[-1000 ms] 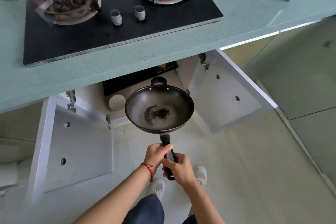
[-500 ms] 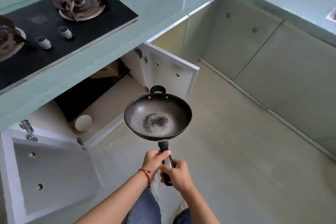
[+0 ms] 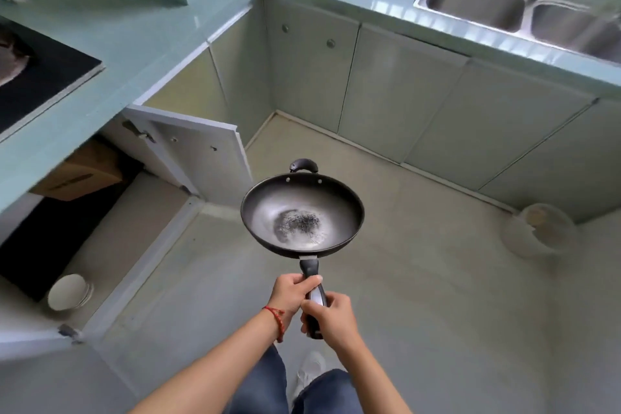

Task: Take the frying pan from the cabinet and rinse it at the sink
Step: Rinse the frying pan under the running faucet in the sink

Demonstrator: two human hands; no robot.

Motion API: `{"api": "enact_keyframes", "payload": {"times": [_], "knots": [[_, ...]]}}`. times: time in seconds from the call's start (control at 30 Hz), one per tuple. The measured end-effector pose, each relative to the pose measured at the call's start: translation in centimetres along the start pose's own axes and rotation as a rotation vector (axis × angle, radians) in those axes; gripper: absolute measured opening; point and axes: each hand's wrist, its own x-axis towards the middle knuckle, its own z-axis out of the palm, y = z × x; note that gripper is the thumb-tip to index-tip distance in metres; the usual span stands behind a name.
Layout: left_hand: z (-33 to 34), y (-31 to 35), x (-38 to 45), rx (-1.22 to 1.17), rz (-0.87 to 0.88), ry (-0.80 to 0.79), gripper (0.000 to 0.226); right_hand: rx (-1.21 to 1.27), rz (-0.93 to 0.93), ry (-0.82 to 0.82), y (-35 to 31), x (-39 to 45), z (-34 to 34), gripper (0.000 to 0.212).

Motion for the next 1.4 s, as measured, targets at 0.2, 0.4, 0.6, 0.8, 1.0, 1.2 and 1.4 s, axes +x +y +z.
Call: {"api": "enact_keyframes", "payload": {"times": [0.2,0.4,0.6,0.8,1.0,1.2,1.4], "knots": [[5.8,5.6,2.7,0.1,0.075,-0.138,0.028,0.096,-0.063,0.148,-4.0,1.7,-5.1,0.021],[10.7,13.9,8.0,0.159,0.175,-0.228,0.032,0.152,-0.139,0.263,-10.8,6.6,-9.3,0.009],[13.9,24.5,13.6,0.216,0.275,-0.295,0.037,0.188,-0.234,0.341,-20.0,12.2,-12.3,0.008],[16.9,33.4,17.7,0.208,0.391,-0.351,0.043,0.199,-0.33,0.368,-28.1,16.4,-15.3,0.017],[20.8,40.2,21.5,0.187,0.452,-0.383,0.042,0.194,-0.406,0.381,-34.3,20.2,-19.5,0.026],[26.3,45.2,26.4,0.195,0.499,-0.377,0.046,0.194,-0.448,0.378,-39.0,25.0,-25.1,0.022],[32.8,50.5,32.0,0.205,0.494,-0.354,0.039,0.178,-0.451,0.369,-44.0,30.1,-32.3,0.022]]}}
